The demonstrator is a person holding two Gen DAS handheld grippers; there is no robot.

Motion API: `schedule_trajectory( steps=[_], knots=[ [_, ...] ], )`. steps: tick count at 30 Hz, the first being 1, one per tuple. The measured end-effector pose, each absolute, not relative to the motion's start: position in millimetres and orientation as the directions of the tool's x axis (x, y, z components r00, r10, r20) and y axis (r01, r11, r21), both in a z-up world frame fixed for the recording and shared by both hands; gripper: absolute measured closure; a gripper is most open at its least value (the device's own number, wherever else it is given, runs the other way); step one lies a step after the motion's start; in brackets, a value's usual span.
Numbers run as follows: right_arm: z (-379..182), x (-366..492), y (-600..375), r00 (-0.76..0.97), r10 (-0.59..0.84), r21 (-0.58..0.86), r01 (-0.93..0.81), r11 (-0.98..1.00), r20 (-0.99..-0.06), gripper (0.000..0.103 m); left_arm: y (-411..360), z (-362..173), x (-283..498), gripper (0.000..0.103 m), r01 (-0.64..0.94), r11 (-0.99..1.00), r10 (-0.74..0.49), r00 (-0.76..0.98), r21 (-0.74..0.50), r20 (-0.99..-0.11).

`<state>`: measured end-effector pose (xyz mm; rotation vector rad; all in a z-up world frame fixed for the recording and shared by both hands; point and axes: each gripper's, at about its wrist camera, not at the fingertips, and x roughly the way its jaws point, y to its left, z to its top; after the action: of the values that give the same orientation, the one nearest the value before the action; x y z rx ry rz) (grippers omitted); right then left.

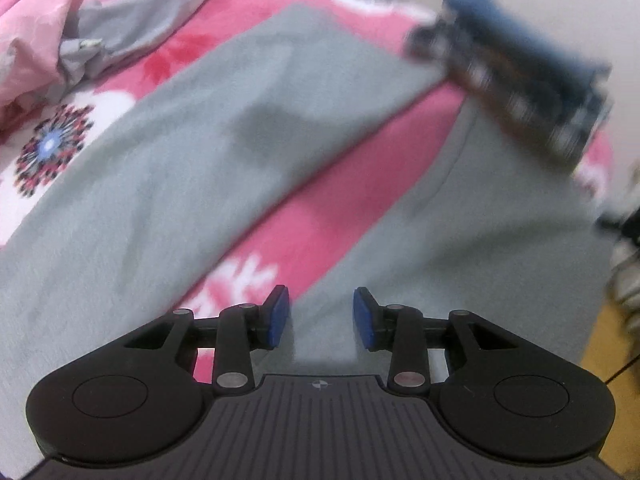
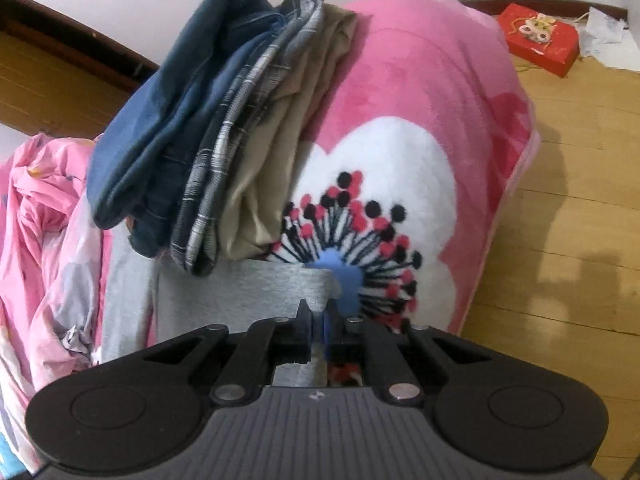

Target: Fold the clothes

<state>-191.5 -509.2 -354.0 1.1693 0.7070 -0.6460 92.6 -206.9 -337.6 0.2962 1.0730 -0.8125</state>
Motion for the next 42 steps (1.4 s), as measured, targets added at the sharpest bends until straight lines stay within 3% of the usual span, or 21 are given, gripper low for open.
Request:
schedule_trajectory(
  steps=[4, 12, 13, 15, 19, 22, 26, 30, 33, 35, 39, 42],
  knots=[
    [-354, -196, -510, 0.638, -0.073, 0.609, 0.759, 0.232, -0.767, 0.097, -247, -336, 114, 0.067, 0.71, 0.639, -0.541, 0.141, -0.296, -0.829],
    [-354, -199, -511, 0.668, -0.054, 0.639, 0.729, 0.244, -0.742, 0.097, -364, -380, 128, 0.068, 0.853, 0.46, -0.521, 0.035, -0.245, -0.853],
    [-353, -197, -510, 0.669, -0.054, 0.636, 0.726, 0.261, -0.741, 0.097, -369, -382, 128, 0.071, 0.856, 0.456, -0.524, 0.037, -0.243, -0.851],
    [-350, -194, -509, 0.671, -0.055, 0.63, 0.718, 0.297, -0.739, 0.097, -371, -382, 131, 0.093, 0.854, 0.448, -0.554, 0.033, -0.265, -0.832],
    [-335, -186, -505, 0.697, -0.069, 0.619, 0.674, 0.404, -0.714, 0.097, -356, -350, 131, 0.103, 0.815, 0.489, -0.659, 0.112, -0.311, -0.743],
    [-321, -174, -498, 0.705, -0.09, 0.565, 0.631, 0.531, -0.703, 0.097, -347, -331, 130, 0.103, 0.807, 0.506, -0.715, 0.195, -0.304, -0.671],
    [-333, -178, -508, 0.691, -0.067, 0.579, 0.651, 0.491, -0.72, 0.097, -366, -373, 135, 0.103, 0.803, 0.55, -0.624, 0.212, -0.23, -0.752],
    [-351, -184, -523, 0.673, -0.033, 0.602, 0.682, 0.416, -0.739, 0.093, -365, -379, 138, 0.101, 0.798, 0.556, -0.605, 0.196, -0.232, -0.772],
    [-364, -189, -533, 0.66, -0.006, 0.615, 0.703, 0.357, -0.751, 0.085, -360, -376, 143, 0.089, 0.782, 0.579, -0.587, 0.203, -0.231, -0.783],
    [-355, -192, -537, 0.65, -0.025, 0.598, 0.713, 0.367, -0.76, 0.085, -355, -369, 148, 0.088, 0.763, 0.606, -0.573, 0.224, -0.224, -0.788],
    [-311, -185, -530, 0.636, -0.116, 0.486, 0.682, 0.547, -0.763, 0.085, -333, -345, 149, 0.08, 0.716, 0.66, -0.568, 0.277, -0.228, -0.775],
    [-289, -153, -512, 0.665, -0.068, 0.4, 0.525, 0.751, -0.744, 0.085, -312, -334, 147, 0.077, 0.68, 0.697, -0.548, 0.297, -0.23, -0.782]
  ],
)
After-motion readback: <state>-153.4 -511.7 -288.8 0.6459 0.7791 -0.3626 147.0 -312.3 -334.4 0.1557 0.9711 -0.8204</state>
